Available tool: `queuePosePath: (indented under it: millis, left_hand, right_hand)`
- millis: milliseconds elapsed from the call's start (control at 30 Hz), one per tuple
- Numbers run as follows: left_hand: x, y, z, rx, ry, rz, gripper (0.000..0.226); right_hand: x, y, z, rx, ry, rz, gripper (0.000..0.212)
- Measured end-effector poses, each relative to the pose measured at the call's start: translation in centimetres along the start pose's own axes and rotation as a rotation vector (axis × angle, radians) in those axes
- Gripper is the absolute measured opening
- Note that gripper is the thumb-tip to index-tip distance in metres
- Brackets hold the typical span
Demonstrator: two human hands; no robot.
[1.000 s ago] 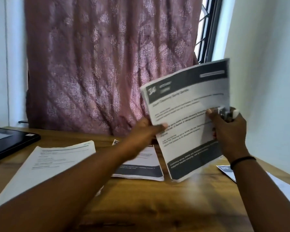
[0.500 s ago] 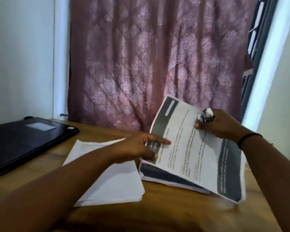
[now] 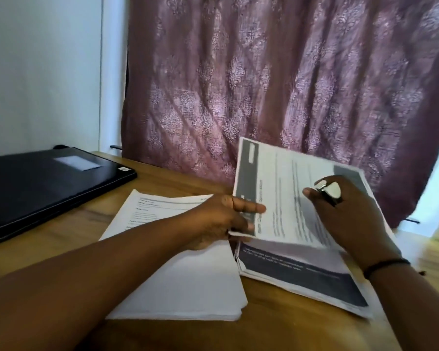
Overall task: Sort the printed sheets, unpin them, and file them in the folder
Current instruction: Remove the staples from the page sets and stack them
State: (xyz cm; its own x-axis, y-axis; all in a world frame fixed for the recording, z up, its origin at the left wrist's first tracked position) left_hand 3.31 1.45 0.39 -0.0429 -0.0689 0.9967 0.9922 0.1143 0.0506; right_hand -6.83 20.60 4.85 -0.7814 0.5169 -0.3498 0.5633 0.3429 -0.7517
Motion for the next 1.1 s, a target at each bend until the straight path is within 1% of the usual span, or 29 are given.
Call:
queuePosePath:
  millis: [33,100,133,167,200,267,300,367,433,533,633,667,700,767,800,867,900,933,1033,1100]
  left_hand:
    - [0.3,-0.1,-0.3,0.059,0.059,0.04,0.038]
    - [0.7,-0.2,-0.8,0.184,0.164,0.14,0.039]
    - [0.7,-0.2,-1.1,0.24,0.199,0.192,0.039]
    - [0.8,-0.3,-1.2,0.284,0.218,0.237,0.04]
    - [0.8,-0.2,-1.2,0.319,0.223,0.267,0.04]
    - [0.7,0.0,-1.0,0.357,0.209,0.305,0.039]
    - [0.6,0.1,-0.8,0.362,0.203,0.318,0.039]
    - [0.7,0.3,-0.5,0.354,0.199,0.331,0.038]
    - [0.7,0.4,-0.4,0.342,0.205,0.323,0.042]
    - [0.7,0.3,-0.5,0.3,0.258,0.304,0.052]
    - [0.9,0.4,-0.5,0.26,0.25,0.32,0.055]
    - [0.9,0.4,-0.5,0.251,0.229,0.327,0.055]
    - [0.9,0.4,-0.5,0.238,0.2,0.333,0.055]
    - [0.8,0.4,-0.4,0.195,0.129,0.346,0.055]
    - [0.8,0.5,-0.2,0.18,0.089,0.357,0.055]
    - [0.8,0.7,0.4,0.191,-0.009,0.374,0.051]
    - [0.7,0.8,0.7,0.207,-0.05,0.388,0.049]
    - [0.6,0.8,1.0,0.223,-0.079,0.407,0.052]
    - [0.1,0.9,1.1,0.24,-0.102,0.452,0.064]
    - [-0.1,1.0,1.0,0.192,-0.088,0.46,0.068]
  right_hand:
    - [-0.7,0.1,-0.2,-0.006,-0.023,-0.001,0.023]
    - [-2.2,0.4,0.1,-0.084,-0.146,0.029,0.021]
    - [-2.9,0.6,0.5,-0.142,-0.27,0.081,0.015]
    - [-3.4,0.9,1.2,-0.217,-0.413,0.176,0.011]
    - [-4.0,1.3,1.9,-0.313,-0.545,0.307,0.016]
    - [-4.9,2.6,3.2,-0.499,-0.765,0.561,0.025]
    - [-5.2,3.1,3.7,-0.563,-0.849,0.639,0.026]
    - [-5.6,4.0,4.7,-0.631,-0.972,0.718,0.024]
    - [-6.0,4.6,5.6,-0.642,-1.067,0.759,0.022]
    - [-6.6,5.4,6.9,-0.604,-1.285,0.772,0.02]
    - [-6.5,5.2,7.7,-0.554,-1.472,0.697,0.045]
    - [-6.5,5.0,7.8,-0.548,-1.525,0.683,0.047]
    - [-6.4,4.9,7.7,-0.543,-1.567,0.679,0.045]
    - [-6.4,4.8,7.6,-0.533,-1.609,0.67,0.039]
    - [-6.4,4.8,7.5,-0.531,-1.62,0.658,0.043]
    - [-6.3,4.7,7.6,-0.537,-1.633,0.639,0.067]
    - [-6.3,4.8,7.6,-0.529,-1.645,0.635,0.076]
    - [-6.3,4.8,7.5,-0.52,-1.654,0.625,0.08]
    - [-6.3,4.7,7.4,-0.5,-1.691,0.575,0.077]
    - [-6.0,4.6,7.5,-0.495,-1.695,0.562,0.076]
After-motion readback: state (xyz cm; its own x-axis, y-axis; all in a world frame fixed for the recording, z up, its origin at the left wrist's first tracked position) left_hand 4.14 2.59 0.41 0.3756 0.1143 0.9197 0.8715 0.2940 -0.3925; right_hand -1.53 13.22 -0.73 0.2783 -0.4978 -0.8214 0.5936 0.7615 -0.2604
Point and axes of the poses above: each hand's wrist, its own y-axis away from the middle knuckle, its own z-axis out of the palm, x = y × z, the point moved 2 cm from there along -y, towards the middle knuckle, and after that the axes turned 5 degrees about -z, right-handed, at the moved point
